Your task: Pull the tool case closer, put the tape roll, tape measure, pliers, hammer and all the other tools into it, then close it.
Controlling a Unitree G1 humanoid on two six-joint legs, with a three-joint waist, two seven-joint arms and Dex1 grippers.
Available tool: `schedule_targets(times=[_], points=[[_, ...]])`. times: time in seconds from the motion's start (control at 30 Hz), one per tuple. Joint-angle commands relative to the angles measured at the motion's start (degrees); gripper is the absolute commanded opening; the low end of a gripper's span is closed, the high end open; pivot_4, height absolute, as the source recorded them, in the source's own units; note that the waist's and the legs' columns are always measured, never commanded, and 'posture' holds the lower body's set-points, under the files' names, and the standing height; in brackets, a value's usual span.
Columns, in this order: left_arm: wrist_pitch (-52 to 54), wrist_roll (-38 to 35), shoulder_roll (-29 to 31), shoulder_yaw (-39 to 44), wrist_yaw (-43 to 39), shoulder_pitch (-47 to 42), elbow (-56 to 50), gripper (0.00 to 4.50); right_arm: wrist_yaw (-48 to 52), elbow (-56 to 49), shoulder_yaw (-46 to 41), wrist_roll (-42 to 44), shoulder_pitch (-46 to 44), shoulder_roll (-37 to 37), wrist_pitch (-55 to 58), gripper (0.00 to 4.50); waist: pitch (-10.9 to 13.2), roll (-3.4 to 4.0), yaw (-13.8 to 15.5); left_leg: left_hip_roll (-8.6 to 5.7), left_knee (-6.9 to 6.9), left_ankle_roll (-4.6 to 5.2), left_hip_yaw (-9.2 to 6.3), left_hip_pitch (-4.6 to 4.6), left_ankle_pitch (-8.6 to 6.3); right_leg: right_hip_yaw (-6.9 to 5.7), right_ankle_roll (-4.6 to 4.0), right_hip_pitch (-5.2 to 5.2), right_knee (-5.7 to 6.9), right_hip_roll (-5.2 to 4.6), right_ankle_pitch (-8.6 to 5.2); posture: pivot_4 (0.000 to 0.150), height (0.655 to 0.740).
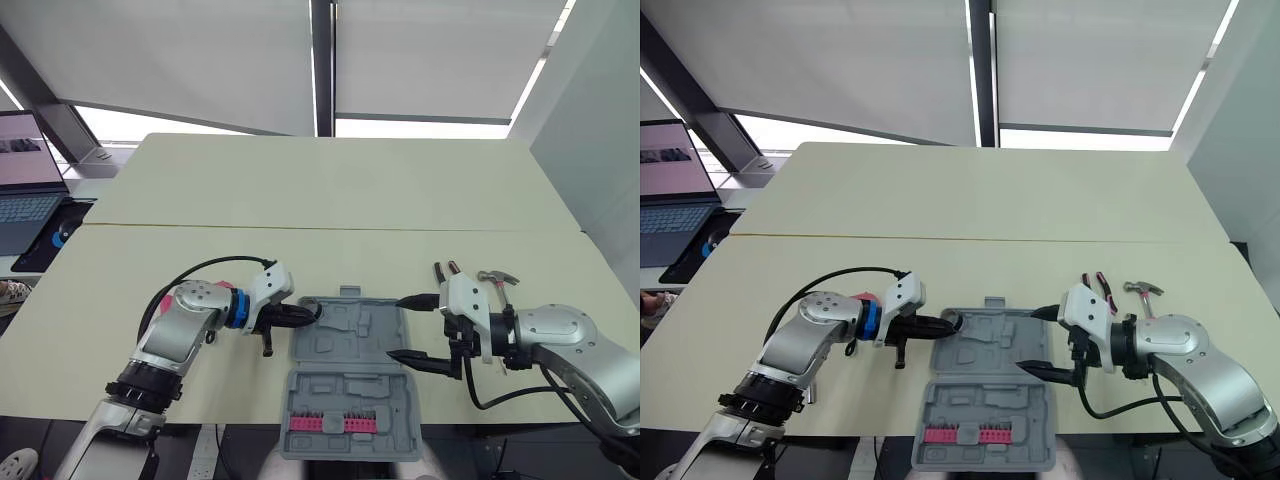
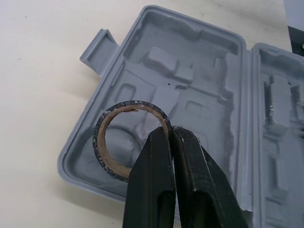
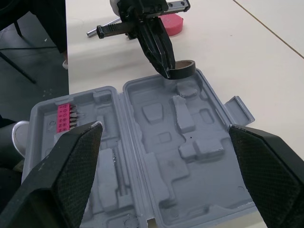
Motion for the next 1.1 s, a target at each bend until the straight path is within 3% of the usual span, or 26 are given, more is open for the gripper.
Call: schedule_targets(times=[0.03, 0.53, 0.87, 1.0, 1.1], points=[[-3.2, 1.1, -0.8, -0.7, 1.0, -1.0, 2.1, 0.03, 0.0, -2.6, -0.8, 1.2, 0.3, -0.8, 0.3, 4.50, 0.0, 0.00, 0.0, -0.02, 0.00, 0.00, 0.01, 0.00, 0.00, 0.01, 0.00, 0.00, 0.00, 0.00, 0.00, 0.150, 0.7400], [-7.5, 3.2, -3.7, -2.1, 0.8, -4.9, 11.8, 0.03, -0.1, -3.2, -0.7, 0.9, 0.7, -0.8, 0.8, 4.50, 0.0, 0.00, 0.0, -0.05, 0.03, 0.00, -0.01, -0.05, 0.00, 0.00, 0.00, -0.02, 0.00, -0.02, 0.00, 0.150, 0.7400], [-3.2, 1.2, -3.9, -0.1, 1.1, -5.3, 8.7, 0.03, -0.1, -3.2, -1.3, 1.2, 0.5, -1.3, 1.3, 4.50, 0.0, 0.00, 0.0, -0.05, 0.04, 0.00, -0.02, -0.05, 0.00, 0.00, 0.01, -0.01, 0.00, -0.02, 0.00, 0.150, 0.7400], [-4.1, 1.0, -2.0, 1.2, 1.8, -4.1, 4.2, 0.90, -0.3, -3.3, -1.4, 1.2, 0.5, -1.4, 1.4, 4.50, 0.0, -0.01, 0.0, -0.05, 0.04, 0.00, -0.03, -0.06, 0.00, 0.00, 0.01, -0.02, 0.00, -0.02, 0.00, 0.150, 0.7400], [-2.6, -0.5, -0.7, 2.8, 1.6, -3.3, 0.2, 1.89, -0.3, -3.3, -1.4, 1.3, 0.4, -1.4, 1.4, 4.50, 0.0, -0.01, 0.0, -0.03, 0.03, 0.00, -0.04, -0.06, 0.00, 0.00, 0.01, -0.02, 0.00, -0.03, 0.00, 0.150, 0.7400]])
